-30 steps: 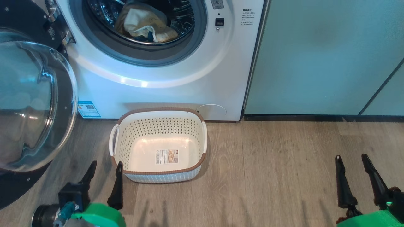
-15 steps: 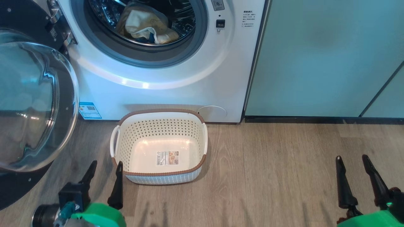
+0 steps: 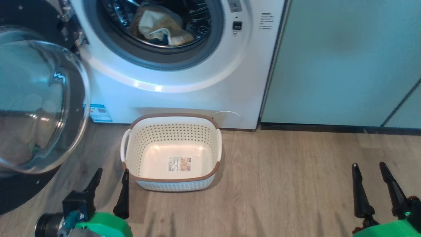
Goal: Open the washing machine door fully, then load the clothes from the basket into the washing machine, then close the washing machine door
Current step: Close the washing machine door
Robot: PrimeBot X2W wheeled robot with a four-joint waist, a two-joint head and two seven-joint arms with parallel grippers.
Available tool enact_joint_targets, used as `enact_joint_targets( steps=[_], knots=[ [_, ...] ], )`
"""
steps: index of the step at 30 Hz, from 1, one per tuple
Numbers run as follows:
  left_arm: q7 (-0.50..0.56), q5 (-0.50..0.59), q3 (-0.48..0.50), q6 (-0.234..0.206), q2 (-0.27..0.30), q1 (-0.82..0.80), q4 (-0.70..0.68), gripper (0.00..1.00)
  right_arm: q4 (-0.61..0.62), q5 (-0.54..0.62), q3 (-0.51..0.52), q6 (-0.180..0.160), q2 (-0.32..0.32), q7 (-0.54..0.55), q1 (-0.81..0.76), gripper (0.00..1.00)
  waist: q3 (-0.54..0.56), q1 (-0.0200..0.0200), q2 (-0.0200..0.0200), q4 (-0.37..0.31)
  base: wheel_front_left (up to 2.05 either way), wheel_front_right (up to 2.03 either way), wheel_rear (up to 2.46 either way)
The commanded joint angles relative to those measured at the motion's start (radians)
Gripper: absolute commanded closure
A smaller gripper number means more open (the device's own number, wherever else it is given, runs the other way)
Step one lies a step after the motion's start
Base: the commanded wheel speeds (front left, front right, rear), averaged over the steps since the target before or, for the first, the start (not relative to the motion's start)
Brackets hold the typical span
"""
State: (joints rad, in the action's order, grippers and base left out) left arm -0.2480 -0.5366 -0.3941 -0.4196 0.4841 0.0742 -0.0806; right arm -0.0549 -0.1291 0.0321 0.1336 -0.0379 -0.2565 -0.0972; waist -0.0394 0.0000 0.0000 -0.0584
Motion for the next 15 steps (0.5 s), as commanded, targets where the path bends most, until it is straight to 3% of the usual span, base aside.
enact_joint_targets(
  steps=[1, 15],
  knots=[
    [-0.009, 0.012, 0.038, -0.014, 0.019, -0.067, -0.023, 0.00, 0.033, 0.006, -0.017, -0.003, -0.012, -0.005, 0.021, 0.00, -0.002, 0.0000, 0.0000, 0.020, 0.00, 0.00, 0.00],
    [-0.012, 0.031, 0.037, -0.012, -0.012, -0.078, -0.013, 0.00, 0.049, 0.026, 0.007, -0.003, -0.012, 0.007, 0.007, 0.00, -0.001, 0.0000, 0.0000, 0.306, 0.00, 0.00, 0.00]
  ],
)
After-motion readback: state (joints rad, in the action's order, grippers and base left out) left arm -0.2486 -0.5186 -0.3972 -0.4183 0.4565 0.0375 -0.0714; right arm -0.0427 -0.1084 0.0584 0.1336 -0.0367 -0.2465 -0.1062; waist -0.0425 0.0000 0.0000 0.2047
